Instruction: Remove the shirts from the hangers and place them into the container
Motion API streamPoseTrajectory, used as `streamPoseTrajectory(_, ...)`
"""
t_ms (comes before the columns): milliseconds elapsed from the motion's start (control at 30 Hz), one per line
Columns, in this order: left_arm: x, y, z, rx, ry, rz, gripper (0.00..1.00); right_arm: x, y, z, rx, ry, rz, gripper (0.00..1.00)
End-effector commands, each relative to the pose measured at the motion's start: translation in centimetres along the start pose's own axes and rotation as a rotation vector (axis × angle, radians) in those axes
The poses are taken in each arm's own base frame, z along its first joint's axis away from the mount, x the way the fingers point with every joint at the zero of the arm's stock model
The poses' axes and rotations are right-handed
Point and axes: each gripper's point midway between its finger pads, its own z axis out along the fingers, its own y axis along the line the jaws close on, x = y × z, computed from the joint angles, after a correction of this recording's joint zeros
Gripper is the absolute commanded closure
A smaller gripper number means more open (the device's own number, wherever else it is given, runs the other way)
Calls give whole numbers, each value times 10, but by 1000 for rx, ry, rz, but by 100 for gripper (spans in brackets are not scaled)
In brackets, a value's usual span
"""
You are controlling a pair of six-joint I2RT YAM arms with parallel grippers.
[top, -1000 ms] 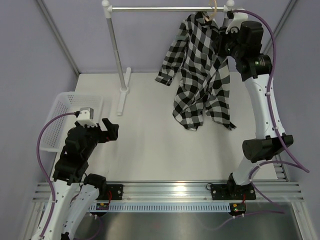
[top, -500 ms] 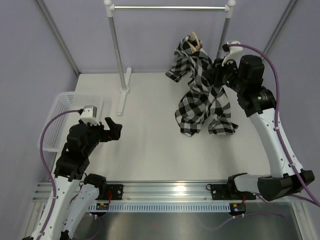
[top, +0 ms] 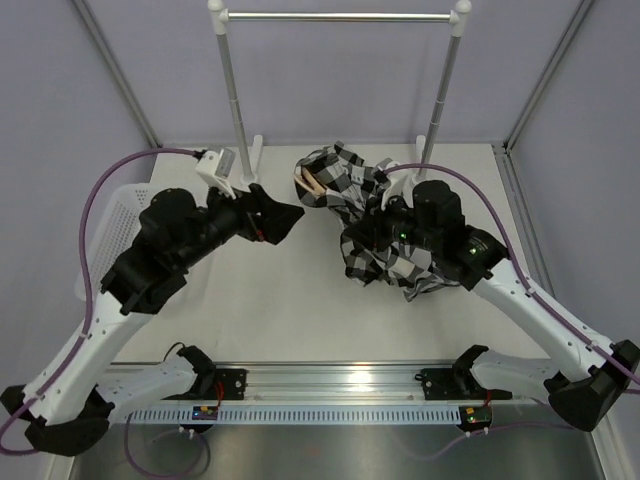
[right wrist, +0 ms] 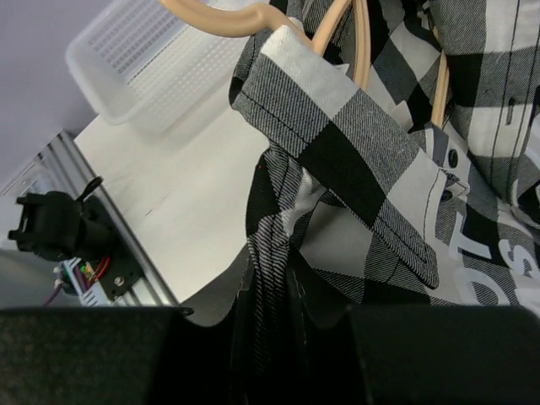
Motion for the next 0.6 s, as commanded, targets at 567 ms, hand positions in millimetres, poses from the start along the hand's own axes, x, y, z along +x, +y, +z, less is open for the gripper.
streamPoseTrajectory(567,-9,15,45,-351,-156,-134,11,-45,55,19,-60,-155,61,100)
